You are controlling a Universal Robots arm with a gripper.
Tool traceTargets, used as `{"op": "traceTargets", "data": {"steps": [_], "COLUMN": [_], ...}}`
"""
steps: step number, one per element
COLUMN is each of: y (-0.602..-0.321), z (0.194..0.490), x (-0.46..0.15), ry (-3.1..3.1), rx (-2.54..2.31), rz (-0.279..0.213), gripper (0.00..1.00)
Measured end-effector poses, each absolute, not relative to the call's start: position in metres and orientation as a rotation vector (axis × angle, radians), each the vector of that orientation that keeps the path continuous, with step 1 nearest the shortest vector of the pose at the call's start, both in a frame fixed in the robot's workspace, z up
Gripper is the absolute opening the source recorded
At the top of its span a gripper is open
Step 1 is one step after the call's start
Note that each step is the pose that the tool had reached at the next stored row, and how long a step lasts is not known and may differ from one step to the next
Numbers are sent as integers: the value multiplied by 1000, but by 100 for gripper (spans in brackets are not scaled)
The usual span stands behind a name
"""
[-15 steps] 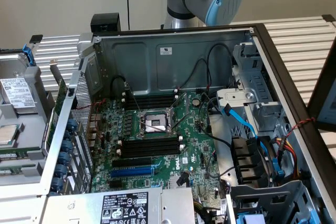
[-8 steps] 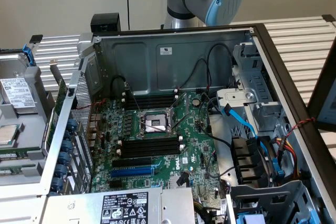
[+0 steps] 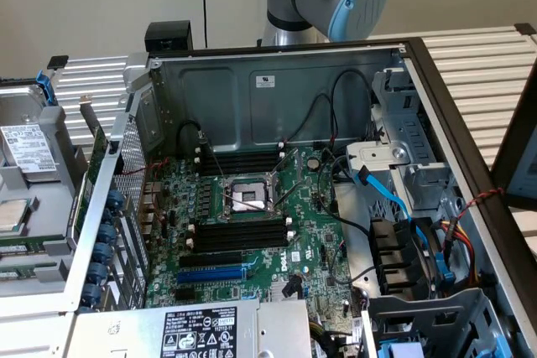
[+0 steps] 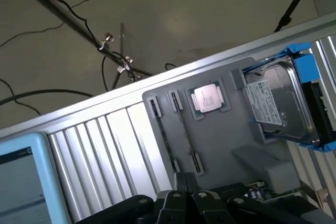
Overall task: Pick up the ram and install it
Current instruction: 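Pick up the ram and move it above insertion slot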
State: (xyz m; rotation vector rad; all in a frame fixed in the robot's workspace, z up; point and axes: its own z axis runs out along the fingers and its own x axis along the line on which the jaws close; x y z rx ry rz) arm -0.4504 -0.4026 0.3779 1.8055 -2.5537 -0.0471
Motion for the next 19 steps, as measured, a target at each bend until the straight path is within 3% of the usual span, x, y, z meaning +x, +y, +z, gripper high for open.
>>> {"op": "traceTargets", "data": {"steps": [5, 15, 16, 19], "y": [-403, -403, -403, -404], "z": [378, 376, 375, 372], "x": [-450, -450, -450, -450], "ry": [-2506, -2400, -2397, -2391], "rx": [1909, 2045, 2048, 2055], "rz": [-15, -13, -13, -13], "gripper": [10, 10, 17, 24]}}
